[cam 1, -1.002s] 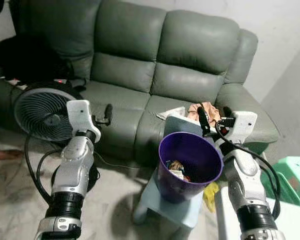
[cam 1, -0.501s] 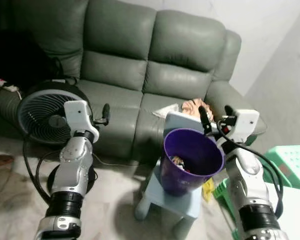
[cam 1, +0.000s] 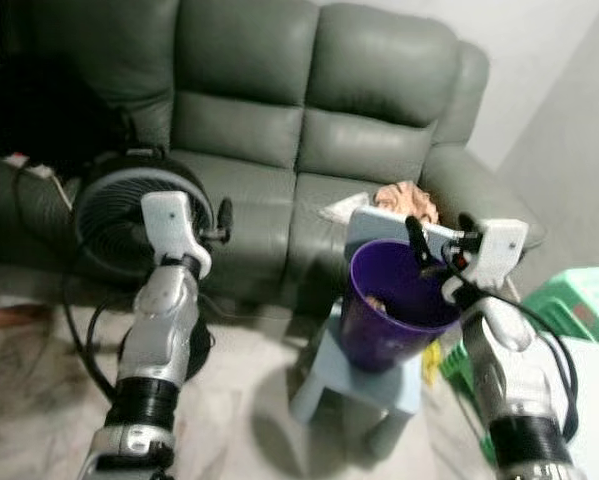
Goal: Picking trash to rubbish bin
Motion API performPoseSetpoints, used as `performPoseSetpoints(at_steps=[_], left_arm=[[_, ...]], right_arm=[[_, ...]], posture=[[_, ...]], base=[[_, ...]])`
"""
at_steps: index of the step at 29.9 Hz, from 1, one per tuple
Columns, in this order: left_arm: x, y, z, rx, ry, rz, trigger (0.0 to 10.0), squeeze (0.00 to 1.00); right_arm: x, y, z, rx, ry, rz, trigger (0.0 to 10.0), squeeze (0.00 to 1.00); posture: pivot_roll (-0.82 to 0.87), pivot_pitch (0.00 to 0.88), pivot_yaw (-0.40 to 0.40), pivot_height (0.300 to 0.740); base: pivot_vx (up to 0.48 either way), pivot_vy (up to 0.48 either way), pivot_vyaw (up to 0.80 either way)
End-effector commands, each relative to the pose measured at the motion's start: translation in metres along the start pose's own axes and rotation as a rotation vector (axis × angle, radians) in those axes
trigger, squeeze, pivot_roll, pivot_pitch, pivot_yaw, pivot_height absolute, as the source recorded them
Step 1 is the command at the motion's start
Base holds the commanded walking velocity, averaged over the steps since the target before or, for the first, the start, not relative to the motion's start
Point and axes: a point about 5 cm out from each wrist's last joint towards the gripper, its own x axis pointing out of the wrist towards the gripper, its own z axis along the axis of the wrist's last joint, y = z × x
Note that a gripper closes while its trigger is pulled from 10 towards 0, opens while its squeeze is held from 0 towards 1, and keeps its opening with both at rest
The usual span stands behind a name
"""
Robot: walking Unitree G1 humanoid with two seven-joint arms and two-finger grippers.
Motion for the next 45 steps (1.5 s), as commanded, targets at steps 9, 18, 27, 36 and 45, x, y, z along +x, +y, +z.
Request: performPoseSetpoints(at_steps=[9,18,27,36,45], left_arm=[[0.005,-0.010,0.001,-0.005,-0.002,-0.022,10.0,0.00],[0.007,-0.011,0.001,-0.009,0.000,-0.027,10.0,0.00],[0.007,-0.011,0.002,-0.018,-0.007,-0.026,10.0,0.00],[0.006,-0.013,0.000,-0.014,-0.007,-0.036,10.0,0.00],[0.003,-0.018,-0.005,-0.038,0.013,-0.072,10.0,0.00]], right_arm=[[-0.005,-0.015,0.006,-0.031,0.006,-0.056,10.0,0.00],[-0.005,-0.016,0.005,-0.028,0.015,-0.062,10.0,0.00],[-0.005,-0.016,0.006,-0.031,0.003,-0.070,10.0,0.00],[-0.006,-0.014,0.006,-0.031,0.014,-0.045,10.0,0.00],[-0.008,-0.013,0.001,-0.031,0.042,-0.043,10.0,0.00]], posture=[[-0.02,0.000,-0.126,0.740],[-0.02,0.000,-0.125,0.740],[-0.02,0.000,-0.127,0.740],[-0.02,0.000,-0.129,0.740],[-0.03,0.000,-0.125,0.740]], base=[[0.000,0.000,-0.76],[0.000,0.000,-0.76],[0.000,0.000,-0.50],[0.000,0.000,0.00],[0.000,0.000,-0.56]])
